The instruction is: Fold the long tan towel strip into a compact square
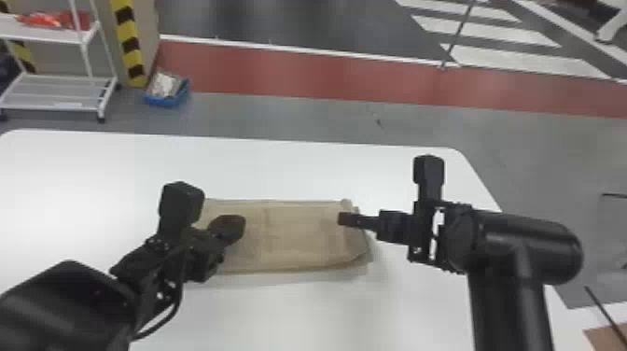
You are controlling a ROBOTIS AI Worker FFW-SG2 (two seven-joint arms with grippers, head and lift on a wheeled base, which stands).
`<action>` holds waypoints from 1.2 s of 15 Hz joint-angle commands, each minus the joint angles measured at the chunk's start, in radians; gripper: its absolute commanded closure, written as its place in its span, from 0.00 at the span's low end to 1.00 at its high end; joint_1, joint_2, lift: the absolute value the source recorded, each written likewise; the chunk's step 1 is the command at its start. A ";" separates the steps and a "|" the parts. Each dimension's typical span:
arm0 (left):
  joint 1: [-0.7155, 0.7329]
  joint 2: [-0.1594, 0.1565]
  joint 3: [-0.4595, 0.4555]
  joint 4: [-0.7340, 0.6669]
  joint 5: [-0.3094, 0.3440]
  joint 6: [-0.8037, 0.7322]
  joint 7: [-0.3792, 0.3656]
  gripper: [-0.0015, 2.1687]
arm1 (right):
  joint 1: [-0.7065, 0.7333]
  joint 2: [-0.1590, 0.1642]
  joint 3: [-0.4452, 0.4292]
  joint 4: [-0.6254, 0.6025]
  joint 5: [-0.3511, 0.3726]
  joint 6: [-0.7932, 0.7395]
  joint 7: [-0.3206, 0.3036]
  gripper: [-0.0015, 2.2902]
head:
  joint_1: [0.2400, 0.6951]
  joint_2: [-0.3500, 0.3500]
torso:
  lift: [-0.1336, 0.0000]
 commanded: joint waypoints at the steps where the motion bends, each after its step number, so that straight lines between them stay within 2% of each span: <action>1: -0.010 -0.005 -0.001 0.019 0.000 0.000 -0.009 0.91 | -0.013 0.000 0.017 0.024 0.016 0.001 0.000 0.12 | 1.00 0.19 | 0.07; 5: -0.019 -0.009 -0.001 0.031 0.002 0.000 -0.012 0.91 | -0.027 -0.004 0.030 0.052 0.022 0.013 0.015 0.18 | 1.00 0.20 | 0.07; 7: -0.020 -0.009 0.001 0.031 0.002 0.003 -0.012 0.91 | -0.035 -0.007 0.030 0.058 0.022 0.035 0.028 0.25 | 1.00 0.20 | 0.07; 11: -0.025 -0.009 0.001 0.034 -0.003 0.012 -0.012 0.91 | -0.046 -0.009 0.046 0.070 0.020 0.069 0.034 0.26 | 1.00 0.21 | 0.07; 14: -0.028 -0.009 0.001 0.045 -0.004 0.033 -0.012 0.91 | -0.033 -0.009 0.035 0.062 0.006 0.078 0.058 0.44 | 1.00 0.22 | 0.07; 18: -0.030 -0.012 -0.002 0.056 -0.009 0.033 -0.010 0.91 | -0.004 -0.009 0.020 -0.020 -0.037 0.115 0.083 0.45 | 1.00 0.24 | 0.07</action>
